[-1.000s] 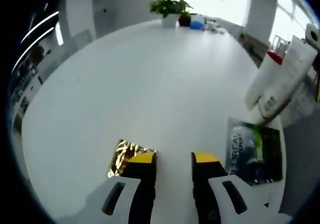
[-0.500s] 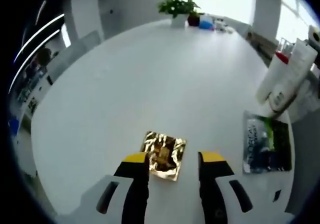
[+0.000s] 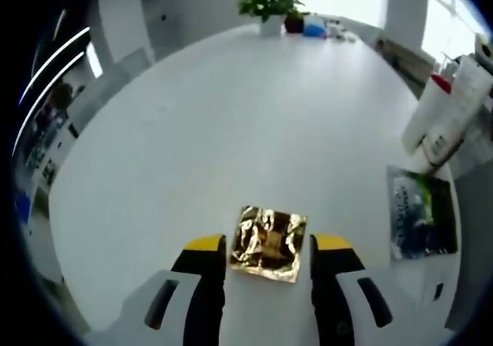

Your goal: Arrange the skincare products in the storage area until every visible bottle or jar stands upright without overlapping.

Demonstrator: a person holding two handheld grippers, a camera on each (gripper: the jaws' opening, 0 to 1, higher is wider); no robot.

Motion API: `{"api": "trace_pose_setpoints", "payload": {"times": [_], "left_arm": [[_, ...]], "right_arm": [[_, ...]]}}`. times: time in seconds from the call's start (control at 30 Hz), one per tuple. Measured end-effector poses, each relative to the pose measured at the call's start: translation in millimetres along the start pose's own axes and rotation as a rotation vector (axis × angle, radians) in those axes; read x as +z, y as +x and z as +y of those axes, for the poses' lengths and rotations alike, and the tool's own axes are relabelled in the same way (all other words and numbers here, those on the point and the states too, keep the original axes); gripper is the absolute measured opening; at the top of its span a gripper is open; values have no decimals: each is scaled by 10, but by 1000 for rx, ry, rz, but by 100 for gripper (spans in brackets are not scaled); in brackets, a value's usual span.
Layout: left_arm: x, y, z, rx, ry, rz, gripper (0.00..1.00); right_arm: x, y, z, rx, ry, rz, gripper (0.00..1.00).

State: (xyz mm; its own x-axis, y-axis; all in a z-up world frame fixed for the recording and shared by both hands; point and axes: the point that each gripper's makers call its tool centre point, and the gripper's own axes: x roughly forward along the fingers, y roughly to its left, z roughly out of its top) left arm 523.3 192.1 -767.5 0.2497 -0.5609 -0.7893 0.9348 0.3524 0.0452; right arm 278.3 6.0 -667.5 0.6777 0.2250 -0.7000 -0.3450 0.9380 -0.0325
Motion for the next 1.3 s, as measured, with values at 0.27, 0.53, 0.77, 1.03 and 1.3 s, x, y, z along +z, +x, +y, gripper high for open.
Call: {"api": "trace_pose_setpoints", "payload": {"times": [0.27, 0.53, 0.77, 1.03, 1.3], "left_arm": [[-26, 69, -20, -29, 33, 31, 44], [15, 100, -151, -62, 52, 40, 49], [-13, 132, -134, -77, 45, 64, 47], [-18, 166, -73, -96, 50, 70, 46], [-24, 193, 5, -99, 45, 64, 45]], "right_arm": [[10, 4, -33, -2, 0, 0, 100], [-16, -7, -71, -12, 26, 0, 100], [32, -6, -89, -7, 31, -9, 100], [40, 21, -66, 6, 23, -2, 100], [73, 38, -86, 5, 14, -1, 100]]}}
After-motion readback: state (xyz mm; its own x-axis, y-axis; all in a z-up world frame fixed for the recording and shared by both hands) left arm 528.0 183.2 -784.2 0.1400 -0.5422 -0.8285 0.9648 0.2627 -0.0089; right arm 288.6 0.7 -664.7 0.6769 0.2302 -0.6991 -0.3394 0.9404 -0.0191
